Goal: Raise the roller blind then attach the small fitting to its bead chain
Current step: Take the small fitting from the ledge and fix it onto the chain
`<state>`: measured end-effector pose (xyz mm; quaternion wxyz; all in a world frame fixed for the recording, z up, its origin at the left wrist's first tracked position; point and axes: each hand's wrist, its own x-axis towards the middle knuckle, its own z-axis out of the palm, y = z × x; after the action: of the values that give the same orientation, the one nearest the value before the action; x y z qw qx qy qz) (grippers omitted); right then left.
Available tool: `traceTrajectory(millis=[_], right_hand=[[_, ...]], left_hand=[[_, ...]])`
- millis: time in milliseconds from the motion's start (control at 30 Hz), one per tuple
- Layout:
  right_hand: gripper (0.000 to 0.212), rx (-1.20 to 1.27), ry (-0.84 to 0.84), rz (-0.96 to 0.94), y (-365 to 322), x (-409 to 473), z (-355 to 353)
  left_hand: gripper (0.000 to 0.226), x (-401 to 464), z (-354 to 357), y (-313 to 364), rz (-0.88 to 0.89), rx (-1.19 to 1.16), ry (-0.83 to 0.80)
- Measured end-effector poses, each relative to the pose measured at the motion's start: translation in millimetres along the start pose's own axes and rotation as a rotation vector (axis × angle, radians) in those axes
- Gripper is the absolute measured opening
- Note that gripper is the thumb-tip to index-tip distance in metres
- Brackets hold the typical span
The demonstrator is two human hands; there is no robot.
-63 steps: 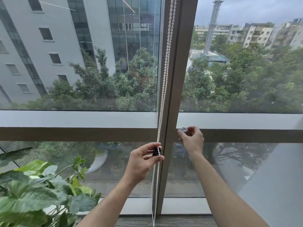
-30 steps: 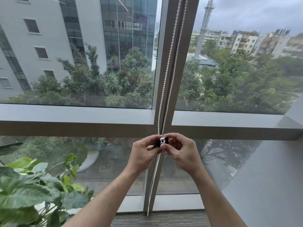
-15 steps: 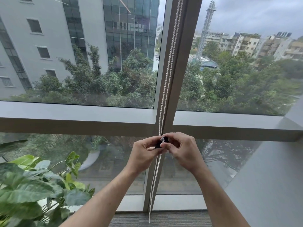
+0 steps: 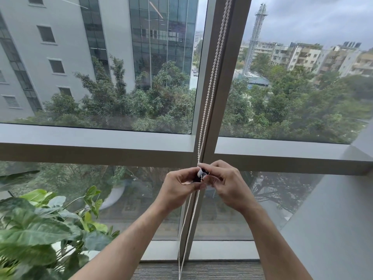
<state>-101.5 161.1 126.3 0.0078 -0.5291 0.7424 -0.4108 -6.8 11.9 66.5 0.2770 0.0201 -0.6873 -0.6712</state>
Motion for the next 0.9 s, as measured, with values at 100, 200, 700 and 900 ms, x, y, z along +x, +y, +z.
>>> traceTrajectory(millis=[100,200,700,900], right_hand=[[0.039,-0.03,-0.035,-0.029,-2.7,-1.5,0.7],[0.038,-0.037,-0.023,-0.039,-3.5,-2.2,2.0],[0.036,-0.039,0.031,-0.09,-7.7,-5.0,9.8],[0.038,-0.026,0.045,-0.097,-7.2,-5.7,12.4]], left_hand=[[0.026,-1.5,-1.3,0.5,0.006,0.013,-0.018],[0.024,-2.7,-1.7,1.0,-0.001,0.011,-0.024],[0.026,-8.7,-6.4,1.8,0.01,-0.015,-0.004],[0.026,-10.0,-7.4,4.3,0.005,-0.049,-0.011]])
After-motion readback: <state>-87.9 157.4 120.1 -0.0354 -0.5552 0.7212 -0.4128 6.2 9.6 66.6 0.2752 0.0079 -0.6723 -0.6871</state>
